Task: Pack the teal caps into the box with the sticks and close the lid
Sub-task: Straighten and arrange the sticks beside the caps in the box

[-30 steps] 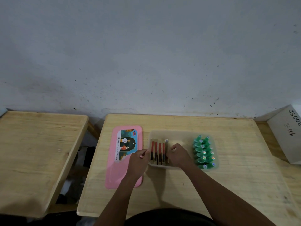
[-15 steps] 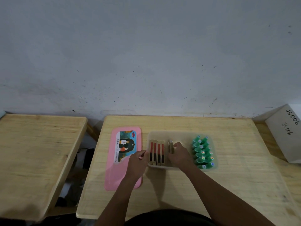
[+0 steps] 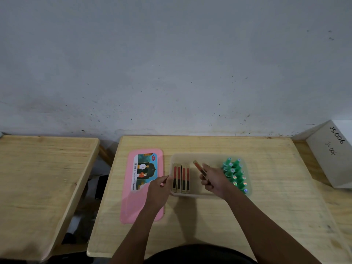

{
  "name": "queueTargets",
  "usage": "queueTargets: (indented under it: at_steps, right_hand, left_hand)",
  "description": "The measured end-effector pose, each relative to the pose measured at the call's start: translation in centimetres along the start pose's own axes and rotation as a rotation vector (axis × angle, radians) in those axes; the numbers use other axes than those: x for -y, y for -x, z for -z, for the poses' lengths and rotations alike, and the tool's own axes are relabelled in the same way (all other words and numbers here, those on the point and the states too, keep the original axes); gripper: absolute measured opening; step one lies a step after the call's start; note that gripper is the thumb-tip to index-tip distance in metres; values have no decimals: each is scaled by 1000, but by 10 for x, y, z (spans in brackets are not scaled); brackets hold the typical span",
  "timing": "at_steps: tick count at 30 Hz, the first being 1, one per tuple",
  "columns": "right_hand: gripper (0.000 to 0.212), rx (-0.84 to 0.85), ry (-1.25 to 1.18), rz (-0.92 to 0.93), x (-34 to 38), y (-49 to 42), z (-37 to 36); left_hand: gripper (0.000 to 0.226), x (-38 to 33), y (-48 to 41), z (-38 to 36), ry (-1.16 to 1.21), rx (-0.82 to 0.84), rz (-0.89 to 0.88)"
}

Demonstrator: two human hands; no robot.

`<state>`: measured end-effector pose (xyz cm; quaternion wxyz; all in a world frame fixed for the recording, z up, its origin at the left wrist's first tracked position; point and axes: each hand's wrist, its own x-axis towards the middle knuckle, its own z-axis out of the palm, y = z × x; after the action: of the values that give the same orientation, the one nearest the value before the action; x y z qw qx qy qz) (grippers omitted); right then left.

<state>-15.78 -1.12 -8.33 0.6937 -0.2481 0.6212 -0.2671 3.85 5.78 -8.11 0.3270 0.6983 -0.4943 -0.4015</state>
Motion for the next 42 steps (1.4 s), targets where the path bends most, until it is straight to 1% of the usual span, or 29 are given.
queueTargets:
  at_steps: [3,6,8,10,12,15,19,22,25,27,29,30,32,35,36,38,41,42]
  right_hand:
    - [25,82,-15,6,0,4,0]
    - [27,52,41,-3,0,3,-2]
    - [28,-23,193,25,-2,1,-3]
    - [34,-78,336,64,-6,-3,-4]
    - [37,-103,460,84,-9,-7,-5]
    - [35,-126,713,135,-11,-10,-8]
    - [30,-128,880,193,-16,-12,-19]
    - [24,-152,923,226,-18,-14,-24]
    - [26,-108,936,198,-16,-16,-22]
    - [25,-84,915,193,-14,-18,-20]
    - [18,-57,855,184,-14,-20,-17]
    - [15,-43,833,185,-15,-22,-16]
    - [17,-37,816,207,-17,-22,-17]
    - [19,-47,810,215,-17,-21,-17]
    - [17,-40,796,216,-17,-23,-16]
    - [7,-34,766,194,-15,-24,-14]
    - [24,-33,717,164,-8,-28,-13]
    - [26,-26,708,162,-6,-30,-13]
  left_hand:
    - [18,1,-1,-1,-6,10,12]
    - [18,2,-1,-1,2,8,14]
    - [19,3,-1,-1,6,5,14]
    - [25,3,-2,-1,2,-1,9]
    - [28,3,-2,-1,-14,2,9]
    - [31,0,0,0,-14,5,11]
    - [35,-2,0,1,15,-4,16]
    - [35,0,0,1,7,6,12]
    - [32,0,-1,1,14,8,7]
    - [24,1,-1,0,24,7,8]
    - [17,4,-2,-1,35,9,23]
    - [19,5,-2,-1,34,7,24]
    - [24,6,-3,-1,38,2,25]
    - [19,7,-3,-2,42,5,20]
    - [19,7,-3,-2,38,5,20]
    - [17,9,-4,-2,31,4,18]
    - [18,11,-6,-3,26,2,18]
    - [19,11,-6,-3,23,3,23]
